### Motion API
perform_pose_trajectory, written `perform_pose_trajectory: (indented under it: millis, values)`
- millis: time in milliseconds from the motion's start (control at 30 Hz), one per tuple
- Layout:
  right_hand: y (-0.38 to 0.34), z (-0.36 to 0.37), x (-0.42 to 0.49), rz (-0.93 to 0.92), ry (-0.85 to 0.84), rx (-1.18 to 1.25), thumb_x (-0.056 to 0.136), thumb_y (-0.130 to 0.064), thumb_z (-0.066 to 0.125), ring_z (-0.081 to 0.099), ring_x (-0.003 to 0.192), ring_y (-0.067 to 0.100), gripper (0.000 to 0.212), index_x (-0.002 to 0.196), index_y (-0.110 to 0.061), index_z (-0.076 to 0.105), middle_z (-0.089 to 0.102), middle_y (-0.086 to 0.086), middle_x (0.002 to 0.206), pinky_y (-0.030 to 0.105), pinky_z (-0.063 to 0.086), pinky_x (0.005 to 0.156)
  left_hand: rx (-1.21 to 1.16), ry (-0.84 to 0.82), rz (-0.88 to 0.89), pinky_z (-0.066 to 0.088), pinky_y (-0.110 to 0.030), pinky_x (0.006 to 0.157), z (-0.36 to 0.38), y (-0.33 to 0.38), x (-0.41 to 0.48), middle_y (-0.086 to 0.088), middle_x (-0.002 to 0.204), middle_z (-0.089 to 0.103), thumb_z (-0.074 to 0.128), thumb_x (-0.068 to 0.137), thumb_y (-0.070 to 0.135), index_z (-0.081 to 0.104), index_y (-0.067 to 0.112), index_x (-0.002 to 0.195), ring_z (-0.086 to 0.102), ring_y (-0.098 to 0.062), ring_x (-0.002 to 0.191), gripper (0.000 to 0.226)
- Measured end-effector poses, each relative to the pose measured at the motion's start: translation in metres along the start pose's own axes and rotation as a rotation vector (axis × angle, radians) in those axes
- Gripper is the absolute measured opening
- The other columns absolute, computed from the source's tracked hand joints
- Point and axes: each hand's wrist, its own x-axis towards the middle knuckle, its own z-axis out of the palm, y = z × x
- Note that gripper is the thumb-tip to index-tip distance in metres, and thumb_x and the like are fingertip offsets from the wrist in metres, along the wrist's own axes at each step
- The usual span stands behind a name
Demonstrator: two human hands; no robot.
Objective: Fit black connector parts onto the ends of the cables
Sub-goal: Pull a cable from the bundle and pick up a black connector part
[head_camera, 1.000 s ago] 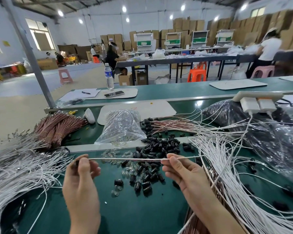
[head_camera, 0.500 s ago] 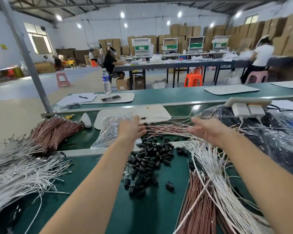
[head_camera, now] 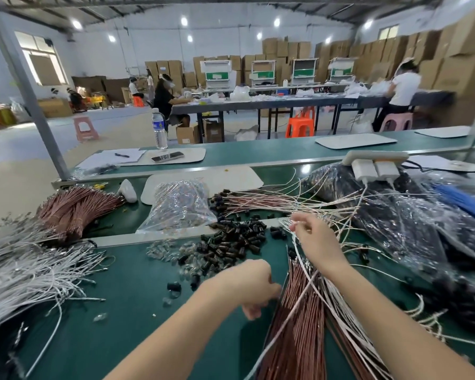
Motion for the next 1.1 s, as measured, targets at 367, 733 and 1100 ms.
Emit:
perform_pose_trajectory:
  millis: [367, 733, 1100]
  values:
    - [0.0, -0.001, -0.046, -0.042, -0.02, -0.067, 0.101, -0.011, 0.049, 0.061, 0.097, 0.01, 0.033, 0.129, -0.023, 0.063, 0.07, -0.002, 0.114, 0.018, 0.041, 0.081, 0.429, 0.224, -0.1, 0.04, -0.037, 0.08, 0.043, 0.042, 0.001, -0.013, 0.13, 0.062, 0.049, 0.098, 0.011, 0.06, 0.008, 0.124, 0.061, -0.035, 0.119, 0.028]
    - [-0.001, -0.003, -0.064, -0.114, 0.138, -0.05, 0.101, -0.011, 0.05, 0.058, 0.102, 0.012, 0.038, 0.138, -0.021, 0.054, 0.065, -0.004, 0.116, 0.024, 0.04, 0.084, -0.193, 0.428, -0.033, 0.052, -0.034, 0.059, 0.007, 0.012, -0.012, -0.008, 0.069, 0.058, 0.049, 0.098, 0.017, 0.048, 0.008, 0.07, 0.054, -0.023, 0.056, 0.03]
    - [-0.022, 0.06, -0.067, -0.158, -0.426, -0.425, 0.102, -0.049, 0.048, 0.054, 0.111, 0.016, 0.046, 0.142, -0.027, 0.05, 0.057, -0.001, 0.122, 0.035, 0.046, 0.098, -1.788, 0.977, 0.19, 0.061, -0.023, 0.067, -0.002, -0.115, -0.046, -0.009, 0.089, 0.073, 0.051, 0.104, 0.006, 0.064, 0.005, 0.106, 0.072, -0.015, 0.074, 0.013]
